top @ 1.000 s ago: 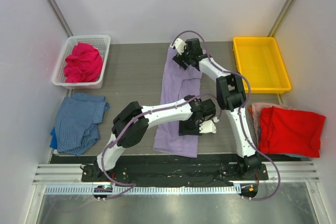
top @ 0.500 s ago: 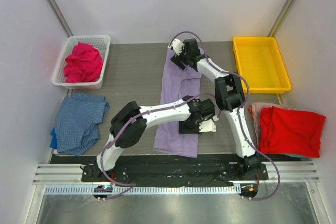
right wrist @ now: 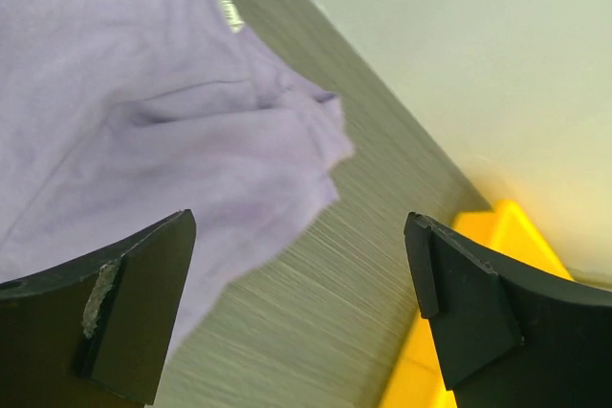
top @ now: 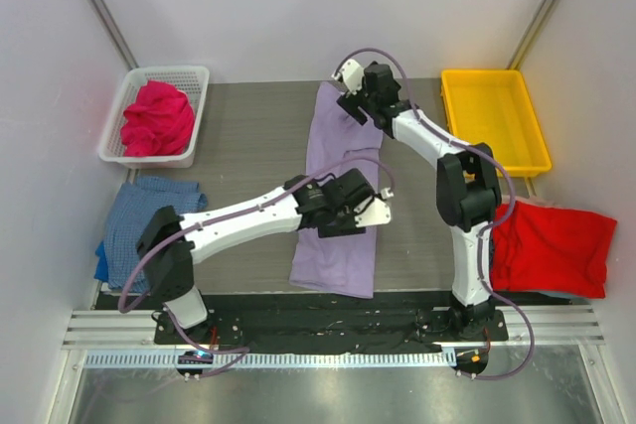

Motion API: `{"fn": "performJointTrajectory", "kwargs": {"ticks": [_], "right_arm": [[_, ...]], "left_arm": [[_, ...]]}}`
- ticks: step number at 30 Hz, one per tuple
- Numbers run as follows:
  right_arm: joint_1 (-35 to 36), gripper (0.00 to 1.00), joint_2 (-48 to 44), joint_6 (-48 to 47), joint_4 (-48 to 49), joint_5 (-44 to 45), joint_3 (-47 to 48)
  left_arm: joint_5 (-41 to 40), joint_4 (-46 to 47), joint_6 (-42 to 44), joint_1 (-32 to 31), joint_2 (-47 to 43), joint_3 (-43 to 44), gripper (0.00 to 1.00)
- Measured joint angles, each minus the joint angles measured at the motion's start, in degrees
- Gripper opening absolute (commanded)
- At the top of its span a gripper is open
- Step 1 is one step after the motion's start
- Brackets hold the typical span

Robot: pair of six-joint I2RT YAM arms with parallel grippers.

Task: Fold and stack the t-shirts
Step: Rotate the tshirt 90 degrees

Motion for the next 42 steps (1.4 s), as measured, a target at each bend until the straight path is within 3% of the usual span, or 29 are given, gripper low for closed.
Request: {"fn": "performJointTrajectory", "kwargs": {"ticks": [5, 9, 14, 23, 42], "right_arm": [[0.0, 1.00, -7.8, 0.9, -0.1, 3.8, -5.0], [0.0, 1.00, -11.4, 2.5, -0.4, 5.6, -10.8], [0.1, 1.00, -11.1, 5.0, -3.2, 5.8, -15.2], [0.1, 1.00, -3.2, 8.0, -3.3, 4.9, -12.6], [1.3, 1.00, 6.6, 7.6, -1.6, 5.3, -3.3]], "left_arm": [[-1.0, 4.8, 0.1, 6.2, -6.3, -6.2, 0.76], [-1.8, 9.1, 0.4, 10.8, -8.0, -9.9, 0.81], [-0.9, 12.6, 0.8, 14.4, -7.5, -11.7, 0.82], [1.1, 15.6, 1.6, 21.1, -5.9, -11.7, 0.83], [2.4, 16.1, 2.1, 24.7, -1.9, -11.7, 0.83]]}}
